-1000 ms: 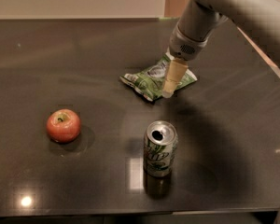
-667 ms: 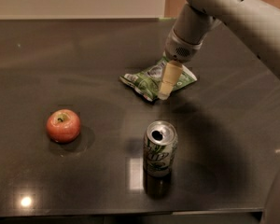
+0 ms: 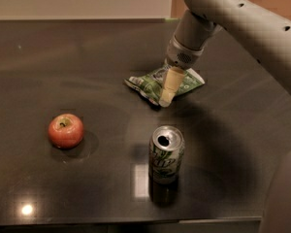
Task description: Move green jalapeno chip bag near 7up can
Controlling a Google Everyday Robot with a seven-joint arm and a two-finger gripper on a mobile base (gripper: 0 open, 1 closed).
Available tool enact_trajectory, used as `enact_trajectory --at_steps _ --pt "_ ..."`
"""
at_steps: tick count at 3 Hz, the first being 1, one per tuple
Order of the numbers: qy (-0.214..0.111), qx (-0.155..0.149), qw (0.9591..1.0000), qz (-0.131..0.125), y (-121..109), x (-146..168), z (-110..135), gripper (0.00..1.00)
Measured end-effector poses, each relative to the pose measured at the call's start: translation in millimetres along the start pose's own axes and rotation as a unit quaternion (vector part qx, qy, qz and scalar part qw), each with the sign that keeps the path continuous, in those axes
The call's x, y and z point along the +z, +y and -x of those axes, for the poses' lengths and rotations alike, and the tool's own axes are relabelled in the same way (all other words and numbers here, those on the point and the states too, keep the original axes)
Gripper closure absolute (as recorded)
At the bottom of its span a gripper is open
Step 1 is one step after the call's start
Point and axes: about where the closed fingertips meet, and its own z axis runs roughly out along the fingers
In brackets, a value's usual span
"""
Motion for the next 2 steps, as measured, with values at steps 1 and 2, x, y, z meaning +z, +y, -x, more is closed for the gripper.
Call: enact_trajectory --at_steps 1,2 --pt "0.002 -0.001 0.9999 0.013 2.6 9.2 2.6 0.17" --pt "0.006 -0.006 0.9998 0.020 4.4 15.2 5.5 0.40"
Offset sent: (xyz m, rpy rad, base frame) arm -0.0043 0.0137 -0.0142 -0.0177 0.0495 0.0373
